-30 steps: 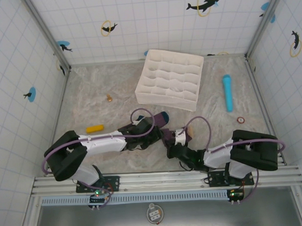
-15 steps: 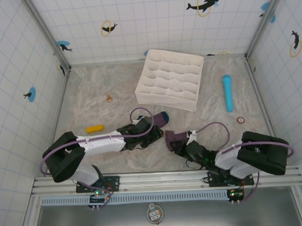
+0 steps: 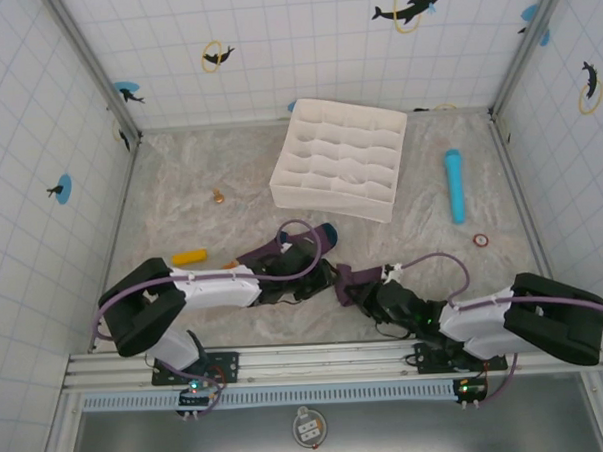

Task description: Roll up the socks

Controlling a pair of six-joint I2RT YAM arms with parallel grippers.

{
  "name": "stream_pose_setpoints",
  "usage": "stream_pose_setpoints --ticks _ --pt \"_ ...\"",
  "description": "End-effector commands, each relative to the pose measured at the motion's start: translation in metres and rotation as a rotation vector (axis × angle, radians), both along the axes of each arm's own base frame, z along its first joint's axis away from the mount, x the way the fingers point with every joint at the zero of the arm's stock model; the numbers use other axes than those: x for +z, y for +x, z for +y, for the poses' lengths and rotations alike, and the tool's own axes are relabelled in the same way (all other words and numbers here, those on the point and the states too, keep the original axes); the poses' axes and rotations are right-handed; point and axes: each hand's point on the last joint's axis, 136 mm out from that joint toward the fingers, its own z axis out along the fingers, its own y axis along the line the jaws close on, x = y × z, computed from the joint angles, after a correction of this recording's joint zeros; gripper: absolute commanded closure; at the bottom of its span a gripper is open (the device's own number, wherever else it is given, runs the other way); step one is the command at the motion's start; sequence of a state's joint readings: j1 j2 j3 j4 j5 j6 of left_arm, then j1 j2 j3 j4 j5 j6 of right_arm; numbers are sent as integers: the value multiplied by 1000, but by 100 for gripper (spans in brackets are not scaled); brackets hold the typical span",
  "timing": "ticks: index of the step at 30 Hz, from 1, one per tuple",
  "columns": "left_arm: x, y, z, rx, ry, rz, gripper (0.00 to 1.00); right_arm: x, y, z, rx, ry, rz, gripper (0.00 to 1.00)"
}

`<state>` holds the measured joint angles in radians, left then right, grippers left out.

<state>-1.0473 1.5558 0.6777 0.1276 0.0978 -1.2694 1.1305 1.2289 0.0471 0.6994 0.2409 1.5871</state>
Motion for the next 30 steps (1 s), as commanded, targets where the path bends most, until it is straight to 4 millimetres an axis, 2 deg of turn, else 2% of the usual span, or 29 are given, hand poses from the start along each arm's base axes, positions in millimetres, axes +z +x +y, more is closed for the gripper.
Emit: stream_pose_setpoints --ticks 1,8,19,21,24,27,30 --pt "-4 -8 -11 -81 -22 -29 46 -99 -53 -100 -15 -372 252 100" --pt "-16 -18 -25 -155 -12 -9 48 -105 -57 -117 -57 -401 272 100" --pt "-30 -14 -26 -167 51 -13 50 -112 -62 -132 -74 -430 301 100" --pt "-33 -15 -27 -177 66 -3 59 -110 -60 -130 -66 -425 286 100" --pt "-39 -15 -29 -194 100 12 78 -102 -52 -120 -30 -421 232 84" --pt "-41 -13 -29 -213 141 9 90 -88 -40 -109 15 -449 154 75" --pt "-39 -9 -26 -218 188 -2 99 -68 -27 -91 77 -442 64 60"
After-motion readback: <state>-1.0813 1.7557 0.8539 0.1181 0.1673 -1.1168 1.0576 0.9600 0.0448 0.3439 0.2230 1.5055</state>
